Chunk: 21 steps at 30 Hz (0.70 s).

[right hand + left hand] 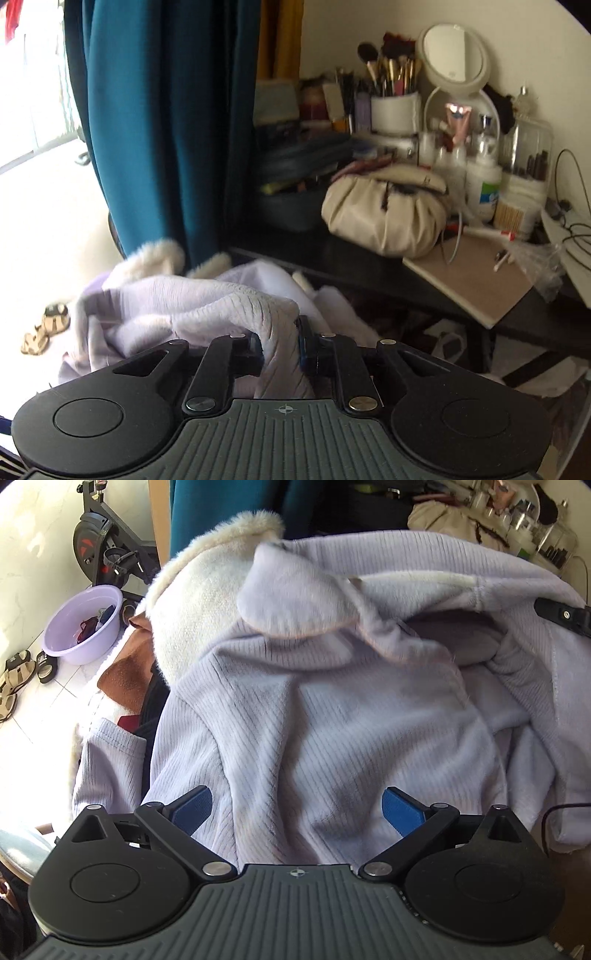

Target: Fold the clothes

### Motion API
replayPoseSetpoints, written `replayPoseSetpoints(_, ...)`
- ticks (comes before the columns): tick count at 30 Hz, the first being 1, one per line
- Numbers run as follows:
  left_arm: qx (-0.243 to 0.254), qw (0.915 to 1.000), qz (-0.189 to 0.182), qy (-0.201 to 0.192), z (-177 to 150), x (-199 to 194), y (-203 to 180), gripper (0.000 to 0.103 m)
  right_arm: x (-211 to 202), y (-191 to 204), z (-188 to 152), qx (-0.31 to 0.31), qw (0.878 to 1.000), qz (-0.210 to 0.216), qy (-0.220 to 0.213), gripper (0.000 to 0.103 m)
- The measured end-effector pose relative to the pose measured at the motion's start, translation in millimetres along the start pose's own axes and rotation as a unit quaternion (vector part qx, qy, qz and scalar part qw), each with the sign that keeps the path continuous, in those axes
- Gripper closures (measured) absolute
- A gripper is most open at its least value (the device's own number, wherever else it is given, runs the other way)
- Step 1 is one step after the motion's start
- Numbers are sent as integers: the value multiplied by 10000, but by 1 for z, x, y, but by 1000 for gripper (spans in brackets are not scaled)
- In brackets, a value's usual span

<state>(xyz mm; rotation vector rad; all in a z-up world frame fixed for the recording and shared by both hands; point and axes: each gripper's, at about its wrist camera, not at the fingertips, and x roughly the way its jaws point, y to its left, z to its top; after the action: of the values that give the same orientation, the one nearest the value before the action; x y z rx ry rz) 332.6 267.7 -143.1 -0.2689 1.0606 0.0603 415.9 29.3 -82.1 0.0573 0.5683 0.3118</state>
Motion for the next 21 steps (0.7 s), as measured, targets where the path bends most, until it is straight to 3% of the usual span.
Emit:
replayPoseSetpoints(2,-266,9985,-311,-377,10,-17,2,2,-23,-3,11,36,9995,164,-261,90)
replayPoseSetpoints(5,-407,9957,-551,-628,23,-24,-3,1,-47,-1,18,-104,9985,236,-483,90)
replayPoseSetpoints(7,-306,9966,-438,-627,30,-18,-10,1,-61,2,20,-217,9975,240,-622,90)
replayPoseSetpoints(12,-324,9971,523,-452,33,8,-9,1,-91,-4,21,-172,9953,40,-951,90)
replayPoseSetpoints(14,-371,9969,512,-467,28,8,-5,1,-100,-13,19,-74,9949,-134,-999,90)
replayPoseSetpoints(18,-238,9921,812,-929,17,-6,-13,2,-111,-30,9,81,9948,-417,-930,90)
replayPoseSetpoints(21,1,9804,1188,-1575,12,-26,-29,2,-111,-38,-2,164,9956,-566,-729,90)
